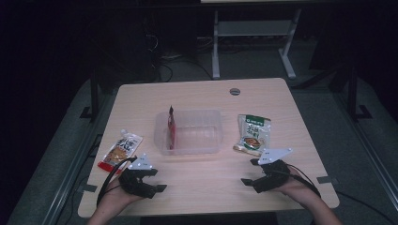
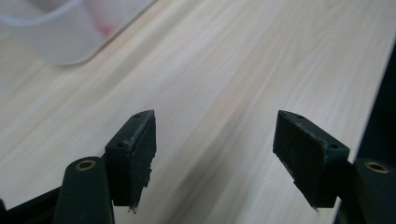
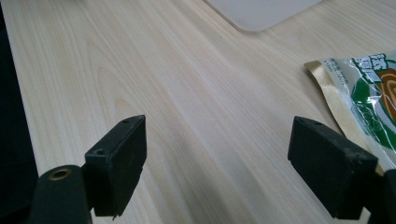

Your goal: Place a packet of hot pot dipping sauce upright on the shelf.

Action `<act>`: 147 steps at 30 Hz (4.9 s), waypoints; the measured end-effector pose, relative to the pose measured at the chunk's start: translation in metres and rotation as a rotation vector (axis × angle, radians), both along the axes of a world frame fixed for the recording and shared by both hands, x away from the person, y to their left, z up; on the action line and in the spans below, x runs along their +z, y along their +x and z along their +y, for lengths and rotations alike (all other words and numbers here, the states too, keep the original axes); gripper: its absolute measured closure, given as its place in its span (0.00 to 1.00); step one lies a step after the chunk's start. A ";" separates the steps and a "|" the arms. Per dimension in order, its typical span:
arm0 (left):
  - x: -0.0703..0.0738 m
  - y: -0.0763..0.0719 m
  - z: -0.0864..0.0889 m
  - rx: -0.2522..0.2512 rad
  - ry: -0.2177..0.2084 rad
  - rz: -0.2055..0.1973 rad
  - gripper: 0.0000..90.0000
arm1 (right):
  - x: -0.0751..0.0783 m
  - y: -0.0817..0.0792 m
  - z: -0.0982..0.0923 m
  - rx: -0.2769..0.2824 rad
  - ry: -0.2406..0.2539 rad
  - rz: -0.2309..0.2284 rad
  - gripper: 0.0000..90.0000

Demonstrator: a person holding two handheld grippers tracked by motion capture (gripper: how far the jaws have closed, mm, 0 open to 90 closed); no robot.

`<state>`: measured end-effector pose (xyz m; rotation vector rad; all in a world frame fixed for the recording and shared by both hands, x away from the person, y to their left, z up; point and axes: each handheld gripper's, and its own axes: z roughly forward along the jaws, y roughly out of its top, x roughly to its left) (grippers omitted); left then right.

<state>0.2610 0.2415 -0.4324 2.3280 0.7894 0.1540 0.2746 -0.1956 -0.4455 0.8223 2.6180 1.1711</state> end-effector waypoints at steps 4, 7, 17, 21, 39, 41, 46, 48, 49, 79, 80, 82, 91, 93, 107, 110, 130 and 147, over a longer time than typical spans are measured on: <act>0.003 0.003 0.009 0.050 0.010 -0.011 0.33 | -0.002 0.000 0.002 0.011 -0.014 -0.004 0.21; 0.008 0.008 0.019 0.089 0.024 -0.020 0.32 | -0.002 -0.001 0.003 0.019 -0.011 -0.007 0.21; 0.013 0.025 0.044 0.216 0.032 -0.052 0.29 | -0.002 0.000 0.003 0.012 -0.007 0.001 0.21; 0.014 0.033 0.053 0.276 0.032 -0.062 0.27 | -0.002 0.000 0.003 0.002 -0.004 0.003 0.20; 0.007 0.073 0.084 0.447 0.108 -0.058 0.15 | -0.001 0.002 0.000 -0.020 0.000 0.002 0.20; 0.005 0.073 0.088 0.460 0.123 -0.066 0.14 | -0.001 0.002 0.000 -0.021 0.005 0.004 0.20; -0.004 0.074 0.102 0.507 0.103 -0.054 0.14 | -0.001 0.003 0.001 -0.021 0.005 0.006 0.20; -0.006 0.074 0.105 0.510 0.117 -0.050 0.14 | -0.001 0.003 0.001 -0.020 0.005 0.006 0.20; -0.008 0.075 0.107 0.519 0.114 -0.046 0.14 | -0.001 0.003 0.001 -0.020 0.005 0.007 0.20; -0.026 0.074 0.124 0.556 0.107 -0.002 0.16 | -0.001 0.003 0.001 -0.016 0.002 0.009 0.20; -0.025 0.073 0.123 0.553 0.113 -0.002 0.19 | -0.001 0.003 0.001 -0.014 0.002 0.005 0.20; -0.024 0.072 0.122 0.552 0.114 0.000 0.23 | -0.001 0.003 0.001 -0.011 0.001 0.003 0.21; -0.017 0.068 0.119 0.479 0.047 0.037 0.77 | -0.001 0.002 0.002 -0.011 0.000 0.003 0.21; -0.016 0.068 0.118 0.470 0.055 0.033 0.83 | -0.001 0.002 0.001 -0.012 0.002 0.003 0.21; 0.001 0.058 0.120 0.442 -0.056 0.026 0.96 | 0.000 0.003 0.000 -0.010 0.007 -0.003 0.21; 0.009 0.054 0.119 0.431 -0.068 0.000 0.97 | 0.000 0.003 0.000 -0.010 0.007 -0.004 0.21; 0.062 0.022 0.085 0.280 -0.178 -0.132 0.98 | 0.002 0.004 0.000 -0.031 0.028 0.022 0.21; 0.082 0.006 0.008 0.039 -0.237 -0.165 0.99 | 0.010 0.004 -0.003 -0.061 0.057 0.072 0.17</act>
